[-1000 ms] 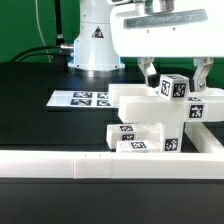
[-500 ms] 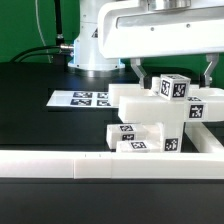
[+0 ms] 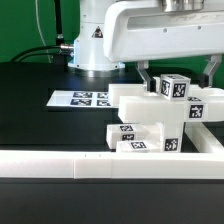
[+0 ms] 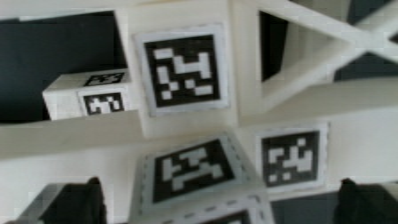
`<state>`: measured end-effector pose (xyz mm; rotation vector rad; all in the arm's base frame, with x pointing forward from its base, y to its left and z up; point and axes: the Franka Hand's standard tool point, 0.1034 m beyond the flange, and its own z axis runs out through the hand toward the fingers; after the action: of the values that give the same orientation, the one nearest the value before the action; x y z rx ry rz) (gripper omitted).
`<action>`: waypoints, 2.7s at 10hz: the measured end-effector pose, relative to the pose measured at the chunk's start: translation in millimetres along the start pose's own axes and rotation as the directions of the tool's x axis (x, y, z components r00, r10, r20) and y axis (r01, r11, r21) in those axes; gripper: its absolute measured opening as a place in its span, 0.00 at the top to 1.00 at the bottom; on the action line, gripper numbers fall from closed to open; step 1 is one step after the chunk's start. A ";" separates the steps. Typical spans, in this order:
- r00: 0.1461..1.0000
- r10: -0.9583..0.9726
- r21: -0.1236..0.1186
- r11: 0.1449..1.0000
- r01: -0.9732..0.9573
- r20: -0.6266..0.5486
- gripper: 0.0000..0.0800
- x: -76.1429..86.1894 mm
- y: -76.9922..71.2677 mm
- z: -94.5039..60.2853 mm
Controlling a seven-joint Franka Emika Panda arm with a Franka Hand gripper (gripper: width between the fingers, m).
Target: Assemble chair
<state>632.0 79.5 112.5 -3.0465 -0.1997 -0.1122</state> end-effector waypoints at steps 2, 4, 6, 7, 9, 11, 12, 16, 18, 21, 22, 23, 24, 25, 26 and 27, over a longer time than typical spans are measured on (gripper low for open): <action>0.989 -0.145 -0.001 0.989 0.145 0.000 0.19 -0.5 5.7 0.4; 0.987 -0.163 -0.001 0.987 0.163 0.001 0.34 -0.7 6.9 0.8; 0.987 -0.160 -0.001 0.987 0.160 0.001 0.51 -0.8 6.9 1.0; 0.988 -0.153 -0.001 0.988 0.153 0.001 0.67 -0.8 7.0 1.0; 0.992 -0.128 -0.001 0.992 0.128 0.001 0.67 -0.9 7.2 1.1; 1.000 -0.018 0.001 1.000 0.018 0.001 0.67 -0.8 5.8 1.2; 0.994 0.106 0.003 0.994 -0.106 -0.001 0.67 -0.1 2.8 1.0; 0.882 0.472 0.025 0.881 -0.472 0.009 0.66 -0.9 3.2 1.6; 0.762 0.648 0.028 0.761 -0.648 0.019 0.66 -1.1 -0.4 2.0; 0.577 0.817 0.025 0.576 -0.817 0.030 0.66 -1.2 -5.2 2.6; 0.540 0.841 0.026 0.539 -0.842 0.033 0.66 -1.1 -5.8 2.6; 0.549 0.835 0.026 0.549 -0.836 0.033 0.60 -1.1 -5.8 2.6; 0.584 0.811 0.023 0.584 -0.812 0.033 0.60 -1.3 -6.0 2.8; 0.645 0.764 0.012 0.645 -0.764 0.035 0.43 0.4 -7.1 1.8; 0.716 0.698 0.017 0.715 -0.699 0.032 0.25 2.4 -8.1 0.7; 0.796 0.605 0.020 0.795 -0.606 0.030 0.21 2.6 -9.0 0.7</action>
Offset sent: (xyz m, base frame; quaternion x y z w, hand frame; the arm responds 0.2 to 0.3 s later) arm 0.0000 0.0000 0.0000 0.0000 0.0000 -0.0650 0.9979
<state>633.4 88.8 112.7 -2.9085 0.7705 -0.0279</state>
